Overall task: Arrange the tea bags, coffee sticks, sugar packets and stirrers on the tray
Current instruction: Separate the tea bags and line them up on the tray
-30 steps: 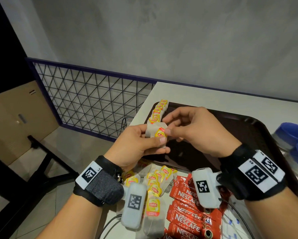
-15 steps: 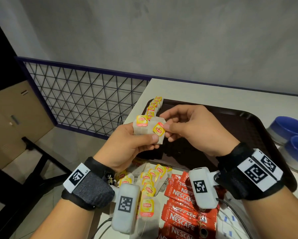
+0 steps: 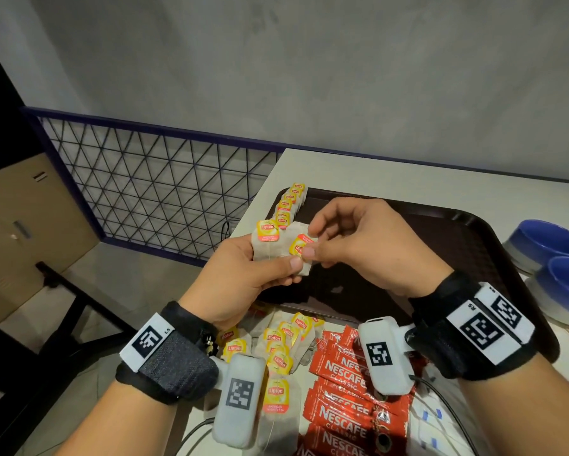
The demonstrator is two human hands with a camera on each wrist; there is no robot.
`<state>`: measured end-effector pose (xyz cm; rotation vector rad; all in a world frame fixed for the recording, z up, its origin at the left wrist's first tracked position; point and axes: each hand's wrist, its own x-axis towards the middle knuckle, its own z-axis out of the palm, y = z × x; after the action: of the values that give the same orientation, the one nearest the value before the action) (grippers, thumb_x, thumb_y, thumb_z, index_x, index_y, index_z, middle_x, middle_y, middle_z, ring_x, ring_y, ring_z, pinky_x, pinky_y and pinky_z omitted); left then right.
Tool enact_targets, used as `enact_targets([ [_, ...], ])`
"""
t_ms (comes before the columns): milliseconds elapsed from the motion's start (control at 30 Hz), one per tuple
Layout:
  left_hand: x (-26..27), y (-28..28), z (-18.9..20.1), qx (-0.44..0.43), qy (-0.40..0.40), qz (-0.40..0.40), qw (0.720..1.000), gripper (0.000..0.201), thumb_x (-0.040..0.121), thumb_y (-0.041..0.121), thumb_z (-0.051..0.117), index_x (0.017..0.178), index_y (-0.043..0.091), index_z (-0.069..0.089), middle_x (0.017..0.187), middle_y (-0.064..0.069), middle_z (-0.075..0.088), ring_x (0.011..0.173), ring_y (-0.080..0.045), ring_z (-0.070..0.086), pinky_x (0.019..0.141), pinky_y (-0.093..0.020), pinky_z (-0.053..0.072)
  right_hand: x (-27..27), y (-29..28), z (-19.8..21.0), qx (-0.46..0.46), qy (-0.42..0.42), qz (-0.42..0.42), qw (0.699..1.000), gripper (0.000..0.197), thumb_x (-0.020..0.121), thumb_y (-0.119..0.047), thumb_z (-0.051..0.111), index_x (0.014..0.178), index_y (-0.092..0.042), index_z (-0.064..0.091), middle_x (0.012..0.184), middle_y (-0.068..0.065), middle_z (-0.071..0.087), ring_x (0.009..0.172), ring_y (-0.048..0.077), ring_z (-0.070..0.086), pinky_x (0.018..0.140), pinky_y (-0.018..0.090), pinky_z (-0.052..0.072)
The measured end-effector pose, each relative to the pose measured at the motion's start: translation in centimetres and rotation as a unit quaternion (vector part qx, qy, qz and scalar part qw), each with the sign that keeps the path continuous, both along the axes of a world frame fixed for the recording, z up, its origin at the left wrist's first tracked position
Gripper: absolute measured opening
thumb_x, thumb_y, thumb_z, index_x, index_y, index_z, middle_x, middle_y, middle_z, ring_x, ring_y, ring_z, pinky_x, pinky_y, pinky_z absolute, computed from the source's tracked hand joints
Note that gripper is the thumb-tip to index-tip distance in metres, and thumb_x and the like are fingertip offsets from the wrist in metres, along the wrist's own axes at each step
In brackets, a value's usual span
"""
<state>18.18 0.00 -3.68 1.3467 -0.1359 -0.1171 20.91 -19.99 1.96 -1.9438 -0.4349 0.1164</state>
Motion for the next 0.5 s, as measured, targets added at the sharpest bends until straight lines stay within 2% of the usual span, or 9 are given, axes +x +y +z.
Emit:
enact_targets([
  [133,0.08,0.06,-0.16,0.0,0.0,-0.002,1.0,0.026,0.078,0.01,0.075,0.103,0.003,0.073,0.09,-0.015,0.075,0.078,-0.021,0.07,0.069,-0.022,0.056,0.04,-0.03,-0.02,-0.004,0.008,-0.002,1.0,0.021,0.083,-0.006,0.084,0.101,-0.008,0.075,0.087,0.013,0.077,0.078,0.025,0.076,0.066,0.022,0.061],
  [200,0.1,0.07,-0.25,-0.001,-0.001,-0.004,1.0,0.026,0.077,0.01,0.075,0.103,0.003,0.073,0.09,-0.013,0.075,0.078,-0.021,0.07,0.07,-0.023,0.057,0.01,-0.15,0.07,0.005,0.02,-0.001,1.0,0.02,0.085,-0.006,0.081,0.104,-0.009,0.076,0.088,0.01,0.079,0.079,0.022,0.077,0.068,0.024,0.062],
  [300,0.11,0.1,-0.33,0.018,-0.004,-0.008,1.0,0.03,0.076,0.011,0.076,0.105,0.005,0.073,0.092,-0.013,0.077,0.08,-0.022,0.071,0.073,-0.026,0.057,-0.07,-0.26,0.16,0.008,0.022,-0.005,1.0,0.014,0.087,-0.01,0.08,0.101,-0.009,0.078,0.088,0.006,0.08,0.076,0.018,0.077,0.068,0.022,0.061],
  [400,0.1,0.1,-0.35,0.03,-0.003,-0.008,1.0,0.034,0.074,0.014,0.077,0.107,0.006,0.073,0.097,-0.015,0.077,0.084,-0.024,0.072,0.074,-0.027,0.058,0.13,-0.34,0.1,-0.023,-0.013,-0.043,0.999,0.01,0.087,-0.021,0.082,0.095,-0.016,0.08,0.086,-0.002,0.079,0.069,0.012,0.073,0.066,0.02,0.059],
  [500,0.06,0.08,-0.32,0.031,-0.004,-0.006,1.0,0.034,0.074,0.014,0.077,0.107,0.006,0.073,0.098,-0.015,0.078,0.084,-0.023,0.073,0.072,-0.026,0.058,0.26,-0.37,0.13,-0.006,0.002,-0.045,0.999,0.008,0.088,-0.017,0.08,0.096,-0.013,0.079,0.085,0.005,0.078,0.076,0.022,0.075,0.069,0.025,0.062],
])
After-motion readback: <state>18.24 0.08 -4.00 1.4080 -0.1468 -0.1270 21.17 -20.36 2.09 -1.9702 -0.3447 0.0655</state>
